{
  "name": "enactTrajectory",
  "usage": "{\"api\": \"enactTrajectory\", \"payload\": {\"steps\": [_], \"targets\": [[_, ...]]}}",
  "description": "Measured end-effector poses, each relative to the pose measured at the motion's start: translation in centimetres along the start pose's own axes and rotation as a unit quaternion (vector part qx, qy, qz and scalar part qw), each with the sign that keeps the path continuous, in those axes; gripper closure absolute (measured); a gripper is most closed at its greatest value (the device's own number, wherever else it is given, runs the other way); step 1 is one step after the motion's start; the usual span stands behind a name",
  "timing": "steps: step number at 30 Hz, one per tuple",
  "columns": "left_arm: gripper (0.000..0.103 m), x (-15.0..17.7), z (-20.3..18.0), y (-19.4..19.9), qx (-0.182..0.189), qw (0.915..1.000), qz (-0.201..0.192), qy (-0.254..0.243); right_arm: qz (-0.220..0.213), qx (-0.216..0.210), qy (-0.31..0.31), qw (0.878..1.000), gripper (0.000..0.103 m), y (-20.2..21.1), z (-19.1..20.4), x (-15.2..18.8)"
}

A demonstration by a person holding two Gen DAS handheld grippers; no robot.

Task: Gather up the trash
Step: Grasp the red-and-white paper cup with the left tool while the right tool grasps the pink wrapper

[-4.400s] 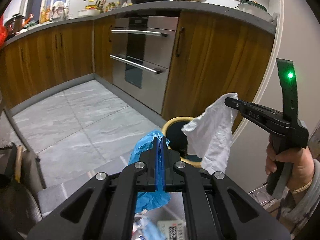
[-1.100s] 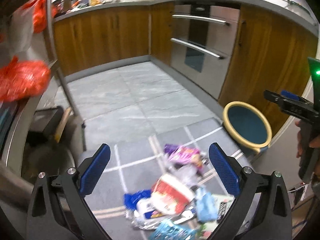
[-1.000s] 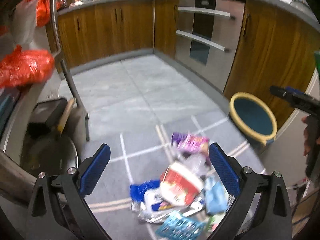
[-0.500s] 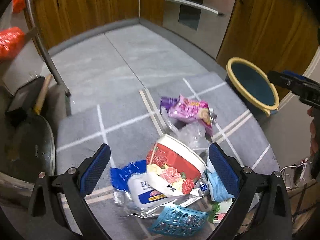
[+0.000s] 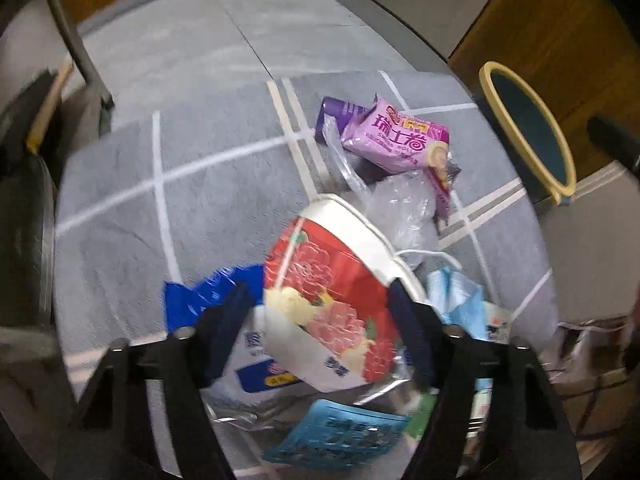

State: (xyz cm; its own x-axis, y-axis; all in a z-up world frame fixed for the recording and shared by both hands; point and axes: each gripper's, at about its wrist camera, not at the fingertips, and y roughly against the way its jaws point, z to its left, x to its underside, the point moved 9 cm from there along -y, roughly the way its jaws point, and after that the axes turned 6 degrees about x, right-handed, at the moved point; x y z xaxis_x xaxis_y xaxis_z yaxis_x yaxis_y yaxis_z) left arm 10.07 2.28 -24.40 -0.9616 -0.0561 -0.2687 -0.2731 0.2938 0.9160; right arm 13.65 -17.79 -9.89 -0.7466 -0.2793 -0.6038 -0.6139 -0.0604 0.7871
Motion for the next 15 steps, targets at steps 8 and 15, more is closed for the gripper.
{"api": "enactTrajectory", "payload": {"steps": [8, 15], "targets": [[0.08, -0.8, -0.6, 2.6, 0.022, 0.9991, -0.037, 0.004, 0.02, -0.024, 0.032, 0.999, 0.005, -1.5, 1.9, 1.4], [0.085, -1.4, -2.7, 4.5, 0.029, 0.9976, -0.057, -0.027, 0.032, -0.05, 0.053, 0.997, 0.01, -2.7, 3.8, 2.1]]}}
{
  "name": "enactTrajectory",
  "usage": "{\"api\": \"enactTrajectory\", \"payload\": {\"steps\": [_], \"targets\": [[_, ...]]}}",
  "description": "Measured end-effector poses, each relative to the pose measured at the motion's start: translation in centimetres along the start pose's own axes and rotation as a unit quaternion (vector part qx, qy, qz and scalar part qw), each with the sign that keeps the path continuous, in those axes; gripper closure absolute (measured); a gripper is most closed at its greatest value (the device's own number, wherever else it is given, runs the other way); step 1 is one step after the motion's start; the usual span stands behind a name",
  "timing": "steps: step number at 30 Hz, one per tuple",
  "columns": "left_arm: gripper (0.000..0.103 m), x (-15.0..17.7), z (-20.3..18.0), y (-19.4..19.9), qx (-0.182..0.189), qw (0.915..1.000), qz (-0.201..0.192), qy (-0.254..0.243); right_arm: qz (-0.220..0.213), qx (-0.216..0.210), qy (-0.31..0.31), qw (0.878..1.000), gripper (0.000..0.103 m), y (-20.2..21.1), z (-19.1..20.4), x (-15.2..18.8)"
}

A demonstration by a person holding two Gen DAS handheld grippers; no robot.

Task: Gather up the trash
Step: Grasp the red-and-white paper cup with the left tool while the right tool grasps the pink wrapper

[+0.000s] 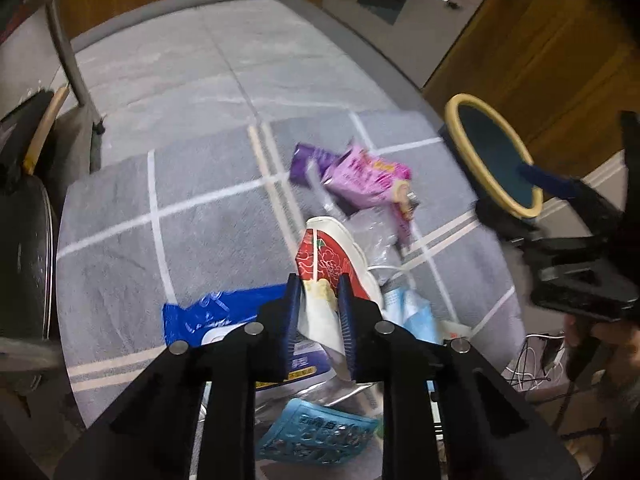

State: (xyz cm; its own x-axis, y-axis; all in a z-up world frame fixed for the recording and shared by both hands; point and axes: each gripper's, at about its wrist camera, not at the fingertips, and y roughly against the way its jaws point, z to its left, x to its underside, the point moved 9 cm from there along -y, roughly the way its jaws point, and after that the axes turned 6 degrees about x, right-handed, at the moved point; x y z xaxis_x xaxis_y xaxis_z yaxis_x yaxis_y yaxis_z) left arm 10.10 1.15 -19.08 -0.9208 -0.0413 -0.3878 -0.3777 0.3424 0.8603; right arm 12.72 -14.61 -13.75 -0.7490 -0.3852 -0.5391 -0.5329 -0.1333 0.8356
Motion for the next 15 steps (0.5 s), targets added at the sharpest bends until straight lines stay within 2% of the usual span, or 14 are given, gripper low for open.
{"api": "enactTrajectory", "payload": {"steps": [1, 3, 6, 9, 12, 15], "targets": [[0.085, -0.2, -0.4, 0.3, 0.0, 0.9999, -0.006, -0.009, -0.001, -0.002, 0.005, 1.0, 0.012, -0.1, 0.3, -0.1], [0.085, -0.7, -1.2, 1.1, -0.002, 0.9994, -0.021, -0.026, 0.001, -0.006, 0.014, 1.0, 0.024, -0.6, 0.7, -0.3], [0.085, -1.7, -2.1, 2.6, -0.01, 0.9978, -0.046, -0.046, 0.008, -0.015, 0.02, 1.0, 0.033, -1.5, 1.2, -0.2], [0.085, -2.7, -2.4, 3.9, -0.039, 0.9942, -0.072, -0.07, 0.009, -0.046, 0.01, 0.999, 0.034, -2.0, 1.9, -0.5], [0.085, -3.3, -2.0, 4.4, -0.029, 0.9945, -0.083, -0.058, 0.006, -0.068, 0.004, 0.998, 0.034, -2.4, 2.6, -1.1], [0.085, -3.6, -1.5, 4.5, -0.038, 0.9939, -0.085, -0.06, 0.011, -0.069, 0.008, 0.998, 0.034, -3.2, 3.2, -1.4]]}}
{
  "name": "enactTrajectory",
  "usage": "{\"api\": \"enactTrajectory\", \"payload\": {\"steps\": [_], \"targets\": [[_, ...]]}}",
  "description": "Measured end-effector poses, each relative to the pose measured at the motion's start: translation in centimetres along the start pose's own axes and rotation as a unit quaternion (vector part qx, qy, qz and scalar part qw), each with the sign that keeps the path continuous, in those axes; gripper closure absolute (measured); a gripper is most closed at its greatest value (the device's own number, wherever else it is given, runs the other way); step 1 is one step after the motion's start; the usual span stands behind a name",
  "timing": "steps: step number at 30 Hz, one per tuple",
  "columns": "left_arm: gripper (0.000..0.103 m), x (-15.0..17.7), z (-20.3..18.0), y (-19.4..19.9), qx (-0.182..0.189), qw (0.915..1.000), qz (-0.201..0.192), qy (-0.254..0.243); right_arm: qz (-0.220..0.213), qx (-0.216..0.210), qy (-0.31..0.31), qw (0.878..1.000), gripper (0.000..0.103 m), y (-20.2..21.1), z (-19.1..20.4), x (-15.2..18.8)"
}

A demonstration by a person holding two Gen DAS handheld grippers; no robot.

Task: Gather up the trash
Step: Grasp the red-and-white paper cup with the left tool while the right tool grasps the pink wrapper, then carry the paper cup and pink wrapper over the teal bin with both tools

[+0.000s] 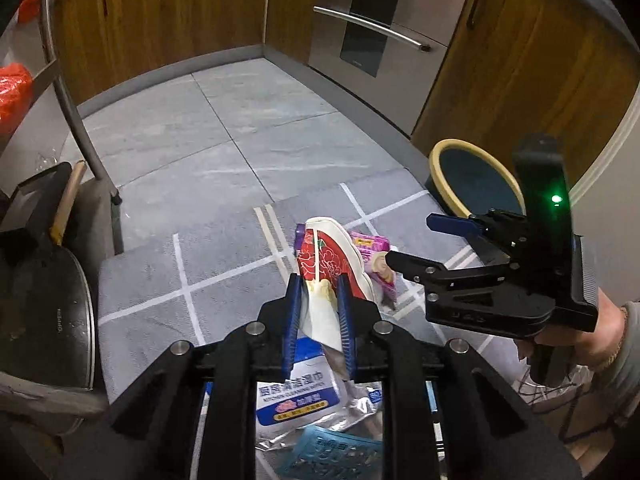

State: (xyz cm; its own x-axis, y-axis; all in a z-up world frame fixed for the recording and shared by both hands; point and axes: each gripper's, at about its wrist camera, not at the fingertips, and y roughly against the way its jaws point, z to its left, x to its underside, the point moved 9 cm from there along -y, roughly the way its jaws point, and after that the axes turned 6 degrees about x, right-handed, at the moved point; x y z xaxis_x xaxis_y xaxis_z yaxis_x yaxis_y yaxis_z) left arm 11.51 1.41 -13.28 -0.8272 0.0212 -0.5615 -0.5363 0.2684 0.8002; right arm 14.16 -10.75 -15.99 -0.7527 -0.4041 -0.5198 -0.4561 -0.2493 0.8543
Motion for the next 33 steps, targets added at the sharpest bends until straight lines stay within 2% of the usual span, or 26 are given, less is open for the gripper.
{"api": "enactTrajectory", "payload": {"steps": [4, 5, 7, 8, 9, 11, 16, 24, 29, 33], "targets": [[0.085, -0.2, 0.7, 0.2, -0.001, 1.0, -0.003, 0.005, 0.015, -0.007, -0.003, 1.0, 0.035, -1.8, 0.7, 0.0], [0.085, -0.3, 0.8, 0.0, -0.001, 1.0, -0.003, 0.006, 0.02, -0.009, -0.003, 1.0, 0.041, -2.2, 1.0, 0.2], [0.085, -0.3, 1.1, -0.1, -0.002, 1.0, -0.003, 0.007, 0.032, -0.02, -0.001, 0.999, 0.058, -2.8, 1.5, 0.4], [0.085, -0.3, 1.2, -0.1, -0.003, 1.0, -0.002, 0.006, 0.038, -0.026, 0.002, 0.999, 0.073, -3.1, 1.9, 0.6], [0.085, -0.3, 1.3, -0.1, -0.004, 1.0, -0.002, 0.005, 0.039, -0.024, 0.005, 0.999, 0.081, -3.1, 2.0, 0.6], [0.085, -0.4, 1.5, -0.1, -0.002, 1.0, -0.004, 0.009, 0.038, -0.027, -0.002, 0.999, 0.088, -2.8, 2.0, 0.5], [0.085, -1.0, 1.3, 0.3, 0.001, 0.9998, -0.016, 0.01, 0.03, -0.024, -0.011, 0.999, 0.095, -1.6, 1.4, 0.1], [0.085, -0.9, 1.3, 0.5, -0.001, 0.9998, -0.018, 0.002, 0.0, -0.021, -0.005, 1.0, 0.099, 4.3, 0.1, -1.4], [0.085, -0.9, 1.0, 0.9, -0.004, 0.9997, -0.022, -0.012, -0.03, 0.008, 0.016, 0.999, 0.099, 9.6, -1.6, -1.7], [0.085, -0.9, 0.5, 0.9, -0.007, 0.9995, -0.024, -0.019, -0.045, 0.036, -0.019, 0.998, 0.099, 11.8, -4.6, -1.3]]}}
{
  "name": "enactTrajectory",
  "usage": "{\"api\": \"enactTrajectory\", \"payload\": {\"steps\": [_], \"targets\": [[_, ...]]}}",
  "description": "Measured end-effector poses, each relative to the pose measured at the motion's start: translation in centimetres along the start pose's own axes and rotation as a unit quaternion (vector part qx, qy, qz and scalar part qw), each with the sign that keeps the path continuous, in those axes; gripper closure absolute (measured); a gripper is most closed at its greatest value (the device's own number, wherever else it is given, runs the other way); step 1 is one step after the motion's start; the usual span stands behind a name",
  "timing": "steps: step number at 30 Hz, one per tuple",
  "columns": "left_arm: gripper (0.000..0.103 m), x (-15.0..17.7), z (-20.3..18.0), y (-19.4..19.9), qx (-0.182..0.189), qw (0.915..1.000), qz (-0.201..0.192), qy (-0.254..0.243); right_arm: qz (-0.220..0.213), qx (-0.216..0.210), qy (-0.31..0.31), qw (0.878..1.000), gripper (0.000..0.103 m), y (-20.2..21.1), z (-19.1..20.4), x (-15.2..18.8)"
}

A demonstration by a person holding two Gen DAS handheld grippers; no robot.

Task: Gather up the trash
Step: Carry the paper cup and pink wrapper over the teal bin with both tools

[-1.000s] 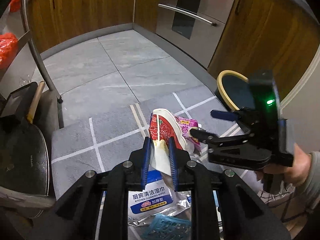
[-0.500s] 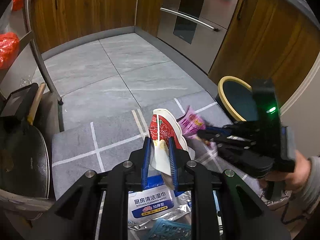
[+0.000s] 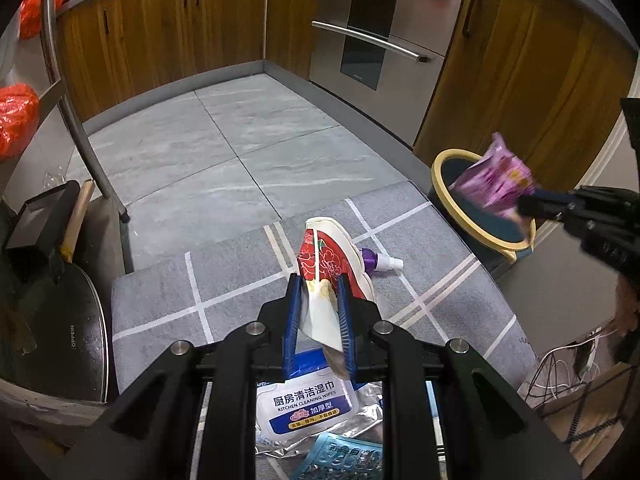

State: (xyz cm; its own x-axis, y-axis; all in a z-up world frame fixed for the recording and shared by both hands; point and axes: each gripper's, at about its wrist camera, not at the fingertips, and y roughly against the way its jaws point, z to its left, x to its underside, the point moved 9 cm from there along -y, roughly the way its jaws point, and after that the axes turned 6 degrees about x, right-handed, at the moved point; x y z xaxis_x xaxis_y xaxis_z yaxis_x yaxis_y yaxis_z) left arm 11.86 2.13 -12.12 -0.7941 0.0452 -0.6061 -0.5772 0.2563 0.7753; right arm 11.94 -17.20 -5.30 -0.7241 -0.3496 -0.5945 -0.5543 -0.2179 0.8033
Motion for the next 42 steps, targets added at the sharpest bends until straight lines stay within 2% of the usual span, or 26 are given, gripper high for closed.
{"api": "enactTrajectory", "payload": {"steps": [5, 11, 16, 22, 26, 31, 39, 42], "targets": [[0.085, -0.7, -1.9, 0.8, 0.01, 0.9998, -0.018, 0.001, -0.009, 0.013, -0.046, 0.999, 0.099, -0.5, -3.0, -0.6], [0.085, -2.8, -6.1, 1.4, 0.02, 0.9977, -0.044, -0.048, -0.014, 0.064, -0.056, 0.996, 0.099, -2.4, -7.8, -0.9], [0.085, -4.6, -9.5, -0.6, 0.058, 0.9964, -0.041, -0.046, -0.011, 0.09, -0.103, 0.991, 0.099, -3.1, -12.6, -0.7], [0.085, -7.6, -15.1, -3.3, 0.106, 0.9914, -0.045, -0.062, -0.021, 0.145, -0.154, 0.977, 0.099, -3.1, -18.6, 0.1], [0.085, -9.0, -18.8, -5.5, 0.122, 0.9878, -0.039, -0.088, -0.018, 0.151, -0.169, 0.974, 0.099, -3.8, -20.9, 0.6], [0.085, -10.0, -22.0, -8.9, 0.117, 0.9853, -0.024, -0.121, -0.014, 0.141, -0.195, 0.971, 0.099, -4.3, -22.5, 1.0], [0.085, -10.1, -22.8, -13.7, 0.107, 0.9873, 0.003, -0.118, 0.0, 0.153, -0.191, 0.97, 0.099, -6.6, -24.6, 1.5], [0.085, -9.6, -22.9, -14.6, 0.115, 0.9875, 0.004, -0.108, 0.01, 0.15, -0.196, 0.969, 0.099, -7.6, -25.3, 2.1]]}}
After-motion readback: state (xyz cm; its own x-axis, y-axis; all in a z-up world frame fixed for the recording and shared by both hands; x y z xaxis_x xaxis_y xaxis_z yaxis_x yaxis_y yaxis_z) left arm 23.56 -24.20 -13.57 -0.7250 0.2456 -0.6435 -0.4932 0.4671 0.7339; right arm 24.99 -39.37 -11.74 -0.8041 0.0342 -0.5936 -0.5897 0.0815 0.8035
